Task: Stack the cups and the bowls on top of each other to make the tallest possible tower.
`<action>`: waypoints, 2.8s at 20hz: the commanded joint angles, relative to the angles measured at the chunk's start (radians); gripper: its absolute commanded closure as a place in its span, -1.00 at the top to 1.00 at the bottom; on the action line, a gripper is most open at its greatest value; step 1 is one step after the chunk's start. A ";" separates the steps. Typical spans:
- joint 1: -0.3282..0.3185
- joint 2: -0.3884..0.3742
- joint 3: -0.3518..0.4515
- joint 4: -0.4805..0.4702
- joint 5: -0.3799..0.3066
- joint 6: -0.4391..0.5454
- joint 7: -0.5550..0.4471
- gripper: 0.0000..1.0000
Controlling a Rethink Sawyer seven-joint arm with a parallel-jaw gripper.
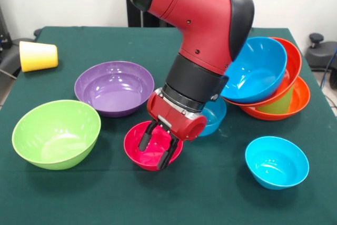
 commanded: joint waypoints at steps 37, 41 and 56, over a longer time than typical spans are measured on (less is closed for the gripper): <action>0.062 0.048 0.056 0.021 0.083 0.083 0.085 1.00; 0.055 0.062 0.056 0.010 0.079 0.062 0.078 1.00; 0.018 0.158 0.087 -0.040 0.070 -0.033 0.065 1.00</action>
